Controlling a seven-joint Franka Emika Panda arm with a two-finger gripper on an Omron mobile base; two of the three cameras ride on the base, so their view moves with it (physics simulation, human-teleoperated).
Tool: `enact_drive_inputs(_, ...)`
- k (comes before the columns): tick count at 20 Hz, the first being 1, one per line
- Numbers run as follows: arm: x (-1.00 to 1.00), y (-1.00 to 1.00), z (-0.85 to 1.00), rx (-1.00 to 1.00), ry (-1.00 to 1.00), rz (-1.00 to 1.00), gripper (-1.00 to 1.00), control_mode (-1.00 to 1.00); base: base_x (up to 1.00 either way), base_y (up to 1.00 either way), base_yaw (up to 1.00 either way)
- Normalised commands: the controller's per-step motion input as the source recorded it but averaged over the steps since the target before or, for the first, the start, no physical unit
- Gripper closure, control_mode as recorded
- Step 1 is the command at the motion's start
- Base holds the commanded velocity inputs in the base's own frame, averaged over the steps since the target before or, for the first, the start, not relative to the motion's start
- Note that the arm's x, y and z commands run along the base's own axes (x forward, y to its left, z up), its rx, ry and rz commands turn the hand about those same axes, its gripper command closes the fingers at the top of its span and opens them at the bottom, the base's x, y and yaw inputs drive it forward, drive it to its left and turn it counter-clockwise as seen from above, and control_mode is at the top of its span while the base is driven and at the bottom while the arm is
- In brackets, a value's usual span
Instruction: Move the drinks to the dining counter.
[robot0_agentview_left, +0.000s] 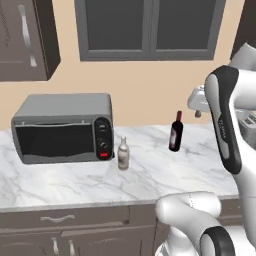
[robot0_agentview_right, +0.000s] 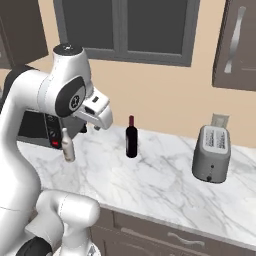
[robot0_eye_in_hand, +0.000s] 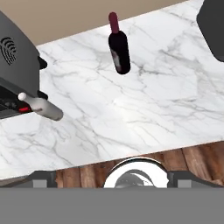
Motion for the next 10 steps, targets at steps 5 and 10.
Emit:
enact_drive_inputs(5,0.00,0.00,0.00,0.00,0.00,0.00,-1.00,1.00,-0.55,-0.52,-0.27)
enact_drive_inputs(10,0.00,0.00,0.00,0.00,0.00,0.00,-1.00,1.00,0.82,0.16,-0.22)
